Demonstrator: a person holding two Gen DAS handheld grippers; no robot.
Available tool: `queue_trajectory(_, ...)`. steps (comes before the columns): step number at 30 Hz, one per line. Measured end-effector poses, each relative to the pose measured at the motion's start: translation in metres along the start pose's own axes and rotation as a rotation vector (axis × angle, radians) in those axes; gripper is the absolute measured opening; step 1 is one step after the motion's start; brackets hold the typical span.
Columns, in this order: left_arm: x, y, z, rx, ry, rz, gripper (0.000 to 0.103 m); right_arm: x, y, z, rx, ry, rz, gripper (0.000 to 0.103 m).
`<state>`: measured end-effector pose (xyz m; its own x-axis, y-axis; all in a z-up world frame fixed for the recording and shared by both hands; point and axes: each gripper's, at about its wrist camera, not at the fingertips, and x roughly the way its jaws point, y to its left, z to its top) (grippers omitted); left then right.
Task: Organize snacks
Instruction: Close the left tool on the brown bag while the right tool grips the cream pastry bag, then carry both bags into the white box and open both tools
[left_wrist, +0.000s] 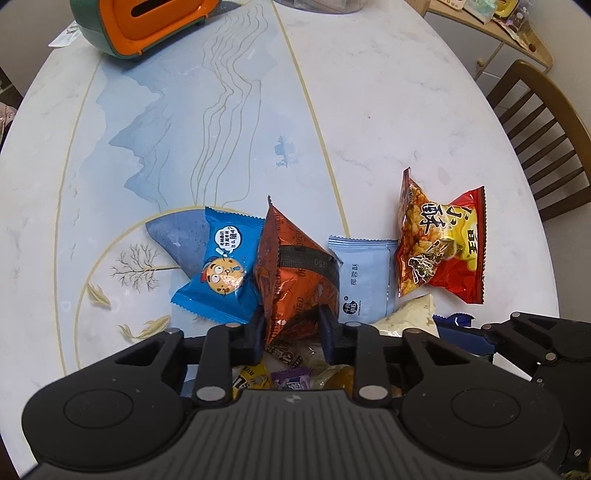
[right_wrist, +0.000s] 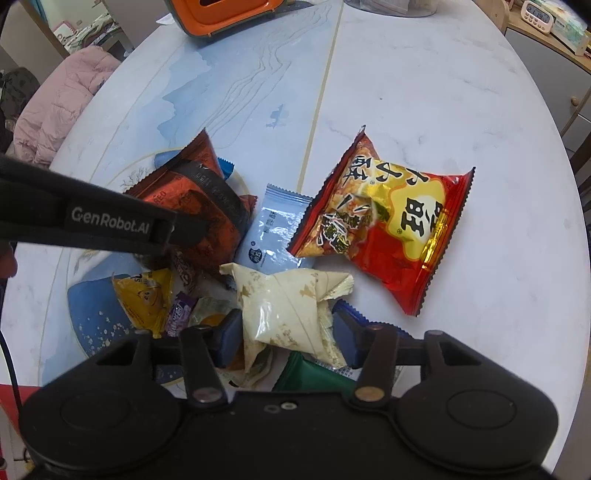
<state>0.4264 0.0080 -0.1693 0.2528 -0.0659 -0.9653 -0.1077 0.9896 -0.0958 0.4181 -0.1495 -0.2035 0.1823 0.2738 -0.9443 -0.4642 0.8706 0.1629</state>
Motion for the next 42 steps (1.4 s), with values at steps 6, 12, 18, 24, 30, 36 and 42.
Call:
queue_trajectory(6, -0.011, 0.002, -0.004, -0.01, -0.022, 0.003, 0.019, -0.011, 0.002, -0.001, 0.01, -0.026, 0.007, 0.045)
queue_trajectory(12, -0.033, 0.004, -0.009, -0.007, -0.053, -0.004, 0.017, -0.032, 0.005, -0.005, 0.014, -0.06, 0.017, 0.045)
queue_trajectory(18, -0.059, 0.006, -0.019, -0.017, -0.083, -0.014, 0.016, -0.062, 0.011, -0.013, 0.01, -0.102, 0.023, 0.045)
queue_trajectory(24, -0.102, 0.003, -0.036, -0.004, -0.12, -0.03, 0.016, -0.099, 0.024, -0.029, -0.011, -0.141, 0.039, 0.045)
queue_trajectory(30, -0.15, -0.002, -0.064, 0.035, -0.163, -0.029, 0.016, -0.137, 0.04, -0.047, -0.029, -0.186, 0.05, 0.045)
queue_trajectory(36, -0.204, -0.005, -0.098, 0.064, -0.23, -0.048, 0.016, -0.18, 0.062, -0.071, -0.039, -0.244, 0.078, 0.045)
queue_trajectory(42, -0.252, -0.008, -0.141, 0.093, -0.271, -0.06, 0.016, -0.217, 0.086, -0.101, -0.063, -0.288, 0.107, 0.045)
